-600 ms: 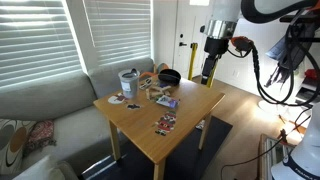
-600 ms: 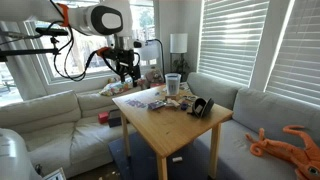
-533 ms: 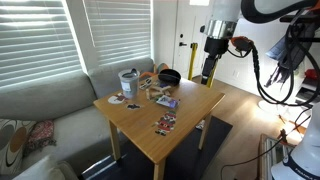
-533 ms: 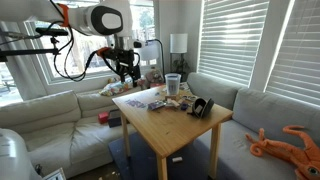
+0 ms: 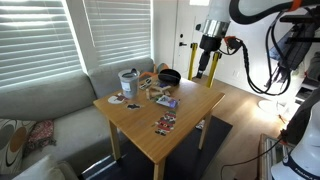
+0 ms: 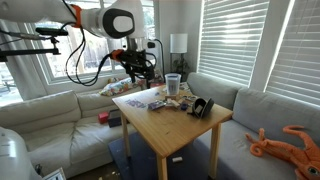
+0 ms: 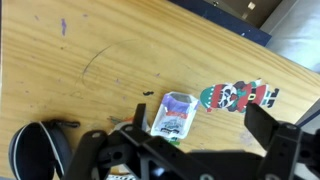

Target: Pick up the top stacked wooden block and put it in the silver cup

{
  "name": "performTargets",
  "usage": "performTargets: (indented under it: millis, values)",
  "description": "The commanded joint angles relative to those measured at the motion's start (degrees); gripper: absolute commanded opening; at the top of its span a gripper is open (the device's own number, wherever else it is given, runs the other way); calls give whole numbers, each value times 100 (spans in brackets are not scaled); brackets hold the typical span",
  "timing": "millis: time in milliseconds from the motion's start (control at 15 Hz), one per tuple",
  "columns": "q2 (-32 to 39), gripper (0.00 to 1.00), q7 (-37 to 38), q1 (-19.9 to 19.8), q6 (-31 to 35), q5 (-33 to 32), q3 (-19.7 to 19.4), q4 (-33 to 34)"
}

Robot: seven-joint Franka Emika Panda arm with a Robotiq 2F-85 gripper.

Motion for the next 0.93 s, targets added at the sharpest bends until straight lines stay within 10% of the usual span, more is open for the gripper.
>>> performTargets:
  millis: [0, 267, 867]
  values:
    - [1042, 100, -1599, 485, -385, 104, -1028, 1157]
    - [2271, 100, -3436, 249, -835, 214, -1444, 2403]
    - [3185, 100, -6140, -1019, 719, 209, -167, 2464]
